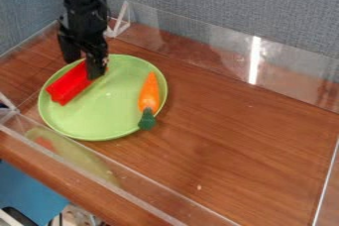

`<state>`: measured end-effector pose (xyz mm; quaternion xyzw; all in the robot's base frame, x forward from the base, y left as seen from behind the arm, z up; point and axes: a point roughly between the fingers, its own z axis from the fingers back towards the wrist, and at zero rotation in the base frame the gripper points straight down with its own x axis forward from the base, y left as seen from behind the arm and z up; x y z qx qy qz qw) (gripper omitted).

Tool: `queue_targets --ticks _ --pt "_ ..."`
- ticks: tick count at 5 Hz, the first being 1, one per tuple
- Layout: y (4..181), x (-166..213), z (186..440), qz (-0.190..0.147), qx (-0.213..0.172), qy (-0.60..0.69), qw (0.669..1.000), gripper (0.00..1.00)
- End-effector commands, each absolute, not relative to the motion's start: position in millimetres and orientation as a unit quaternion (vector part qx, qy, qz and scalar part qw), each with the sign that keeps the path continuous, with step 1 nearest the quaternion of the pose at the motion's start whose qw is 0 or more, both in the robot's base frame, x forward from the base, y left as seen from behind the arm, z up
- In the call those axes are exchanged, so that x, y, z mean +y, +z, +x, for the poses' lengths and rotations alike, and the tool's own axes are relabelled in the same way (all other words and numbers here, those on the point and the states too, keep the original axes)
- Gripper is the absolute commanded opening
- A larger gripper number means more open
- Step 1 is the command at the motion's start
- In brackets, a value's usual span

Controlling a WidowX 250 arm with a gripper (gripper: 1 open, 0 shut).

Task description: Move the red object from the green plate to the table

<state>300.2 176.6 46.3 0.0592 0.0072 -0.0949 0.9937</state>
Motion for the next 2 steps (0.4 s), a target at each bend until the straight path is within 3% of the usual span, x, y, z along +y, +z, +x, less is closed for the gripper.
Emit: queue_targets --ticks 1,2 --pt "57.5 181.4 296.4 0.074 -0.016 -0.103 0.992 1.0" --pt "54.8 178.0 294.2 0.079 -0.019 -0.115 0.99 1.0"
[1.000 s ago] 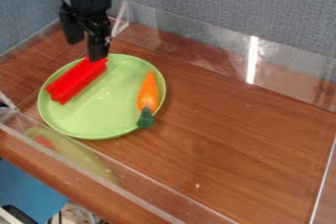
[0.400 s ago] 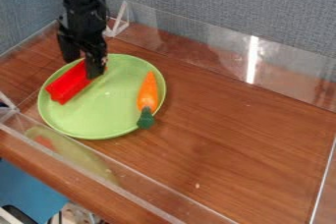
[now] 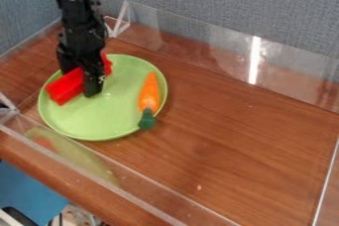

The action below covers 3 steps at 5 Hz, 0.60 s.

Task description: Move the red object from the green plate to the table

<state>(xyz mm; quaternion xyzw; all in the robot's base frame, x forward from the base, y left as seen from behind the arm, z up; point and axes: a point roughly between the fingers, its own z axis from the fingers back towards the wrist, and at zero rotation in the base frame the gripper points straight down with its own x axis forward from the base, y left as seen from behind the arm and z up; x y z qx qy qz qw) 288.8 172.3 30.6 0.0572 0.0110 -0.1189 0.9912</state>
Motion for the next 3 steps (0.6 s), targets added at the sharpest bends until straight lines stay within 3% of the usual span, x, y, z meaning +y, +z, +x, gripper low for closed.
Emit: queue_targets --ticks 1,3 --pt "55.6 174 292 0.083 -0.026 -0.125 0.988 1.0" --pt "69.6 197 300 0.094 -0.036 -0.114 0.988 1.0"
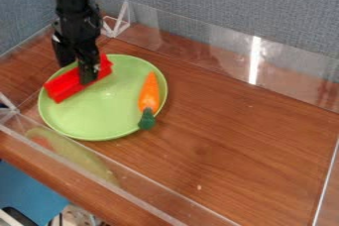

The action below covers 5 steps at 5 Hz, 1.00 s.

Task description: Move the red object from the green plate to the table

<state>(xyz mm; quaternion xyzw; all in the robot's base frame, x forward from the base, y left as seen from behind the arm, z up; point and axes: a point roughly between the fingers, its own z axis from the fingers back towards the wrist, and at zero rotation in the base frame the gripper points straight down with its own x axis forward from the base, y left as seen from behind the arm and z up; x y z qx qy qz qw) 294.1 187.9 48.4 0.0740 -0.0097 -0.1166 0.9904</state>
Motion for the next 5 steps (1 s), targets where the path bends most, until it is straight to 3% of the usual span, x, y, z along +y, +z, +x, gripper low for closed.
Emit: queue_targets --ticks 1,2,3,5 --pt "64.7 198 301 0.098 -0.037 -0.116 0.988 1.0" --pt "54.3 196 301 0.099 -0.034 -0.117 0.988 1.0" --pt "75.5 192 301 0.104 -0.047 -0.1 0.988 0.0" --pt "160.8 178 286 0.135 -0.11 -0.067 0.982 0.0"
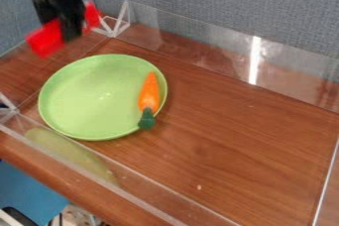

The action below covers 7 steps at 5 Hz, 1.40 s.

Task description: Move the red object from the green plate to the table

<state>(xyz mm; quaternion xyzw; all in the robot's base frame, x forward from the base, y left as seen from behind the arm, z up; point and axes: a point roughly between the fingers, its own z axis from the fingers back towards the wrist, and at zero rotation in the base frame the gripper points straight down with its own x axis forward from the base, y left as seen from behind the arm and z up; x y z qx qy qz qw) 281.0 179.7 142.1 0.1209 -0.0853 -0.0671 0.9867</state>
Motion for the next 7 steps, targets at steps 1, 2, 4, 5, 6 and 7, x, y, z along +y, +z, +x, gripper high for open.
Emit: queue_targets --ticks 1,2,4,5,6,7 --pt "187.2 141 287 0.125 -0.14 -0.121 0.975 0.0" --pt "182.4 98 288 0.107 -0.159 -0.188 0.963 0.0" --pt "173.2 5 263 0.074 -0.168 -0.274 0.944 0.0" --pt "153.8 -31 246 0.063 -0.161 -0.282 0.944 0.0" --pt "124.2 -58 240 0.053 -0.151 -0.278 0.947 0.0" --pt "92.6 -72 236 0.046 -0.144 -0.266 0.952 0.0"
